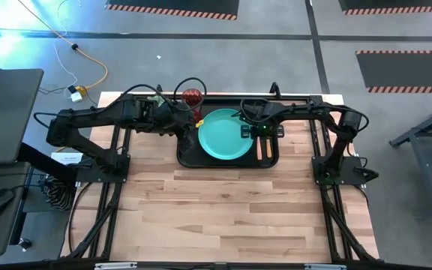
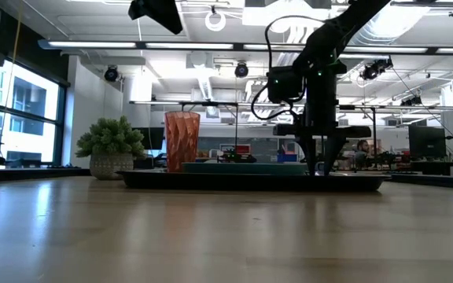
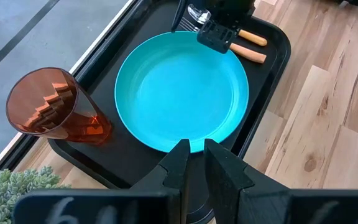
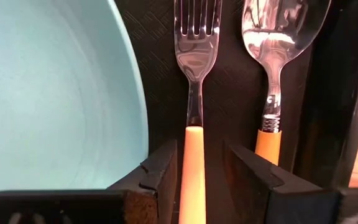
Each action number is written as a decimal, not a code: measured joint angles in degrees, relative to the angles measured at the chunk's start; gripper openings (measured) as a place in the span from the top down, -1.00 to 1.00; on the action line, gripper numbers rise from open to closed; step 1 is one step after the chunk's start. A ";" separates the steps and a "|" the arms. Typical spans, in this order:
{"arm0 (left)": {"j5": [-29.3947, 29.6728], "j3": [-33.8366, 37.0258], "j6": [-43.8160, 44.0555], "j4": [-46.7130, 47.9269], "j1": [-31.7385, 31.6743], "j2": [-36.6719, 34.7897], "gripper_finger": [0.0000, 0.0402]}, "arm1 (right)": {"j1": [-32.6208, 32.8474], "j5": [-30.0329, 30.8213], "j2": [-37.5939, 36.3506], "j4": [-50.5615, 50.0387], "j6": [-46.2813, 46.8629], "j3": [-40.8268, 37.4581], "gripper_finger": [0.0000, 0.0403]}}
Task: Pick and place plate/cup/fork/spoon on tray
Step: Put the yellow fork on the black tray
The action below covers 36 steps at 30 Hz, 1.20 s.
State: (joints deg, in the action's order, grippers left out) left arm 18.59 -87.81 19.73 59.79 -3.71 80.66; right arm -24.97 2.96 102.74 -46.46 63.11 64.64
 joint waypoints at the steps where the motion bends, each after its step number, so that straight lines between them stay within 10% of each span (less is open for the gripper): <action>1: 0.00 0.00 0.02 -0.02 -0.02 0.00 0.80 | 0.00 0.06 0.02 0.00 -0.02 0.00 0.41; 36: -0.02 0.00 -1.42 0.00 0.00 0.00 0.80 | 0.11 0.25 2.10 -0.42 3.07 0.02 0.55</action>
State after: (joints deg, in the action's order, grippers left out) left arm 18.57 -87.81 18.31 59.79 -3.71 80.66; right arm -24.86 3.21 104.84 -46.87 66.18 64.66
